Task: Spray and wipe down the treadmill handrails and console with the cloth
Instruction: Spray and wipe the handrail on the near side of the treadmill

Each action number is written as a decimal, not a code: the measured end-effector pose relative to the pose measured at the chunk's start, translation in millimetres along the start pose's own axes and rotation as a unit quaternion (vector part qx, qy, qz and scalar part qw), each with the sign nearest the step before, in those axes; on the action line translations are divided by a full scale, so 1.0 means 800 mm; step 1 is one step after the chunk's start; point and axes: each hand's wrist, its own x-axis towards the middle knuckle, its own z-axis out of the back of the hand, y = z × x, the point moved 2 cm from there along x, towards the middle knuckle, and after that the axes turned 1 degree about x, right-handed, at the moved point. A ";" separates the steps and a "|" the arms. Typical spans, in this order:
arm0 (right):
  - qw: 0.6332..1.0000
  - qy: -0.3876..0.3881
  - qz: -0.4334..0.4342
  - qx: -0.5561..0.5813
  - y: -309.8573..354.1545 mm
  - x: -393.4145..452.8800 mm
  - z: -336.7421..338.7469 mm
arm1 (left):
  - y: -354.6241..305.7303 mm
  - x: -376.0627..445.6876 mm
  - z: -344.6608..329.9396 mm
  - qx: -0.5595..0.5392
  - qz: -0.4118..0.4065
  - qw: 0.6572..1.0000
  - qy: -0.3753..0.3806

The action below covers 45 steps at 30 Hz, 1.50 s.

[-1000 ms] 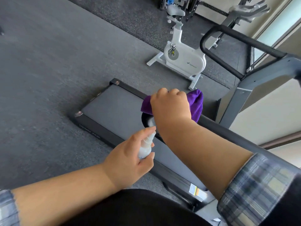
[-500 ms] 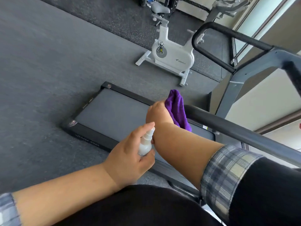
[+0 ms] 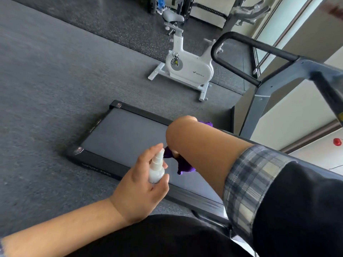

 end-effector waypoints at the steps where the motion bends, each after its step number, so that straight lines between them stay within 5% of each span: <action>1: 1.000 0.007 0.006 0.005 -0.004 0.004 0.000 | 0.001 0.002 0.002 0.000 -0.008 1.000 -0.003; 4: 0.999 0.038 -0.013 0.025 -0.014 0.002 0.002 | 0.003 0.010 0.006 -0.001 -0.021 1.000 0.001; 10: 0.977 -0.080 -0.026 0.194 -0.092 -0.023 -0.011 | 0.002 0.028 0.000 0.005 -0.062 0.998 0.031; 17: 0.881 -0.021 -0.020 0.472 -0.196 -0.068 -0.093 | -0.015 0.061 -0.019 -0.005 -0.099 0.993 0.061; 27: 0.866 -0.166 -0.142 0.449 -0.240 -0.151 -0.211 | -0.036 0.087 -0.056 0.005 -0.150 0.980 0.128; 34: 0.907 -0.299 -0.155 0.253 -0.171 -0.129 -0.181 | -0.041 0.084 -0.081 0.006 -0.170 0.976 0.139; 45: 0.870 -0.379 -0.129 0.289 -0.210 -0.151 -0.250 | -0.093 0.062 -0.205 0.002 -0.170 0.970 0.176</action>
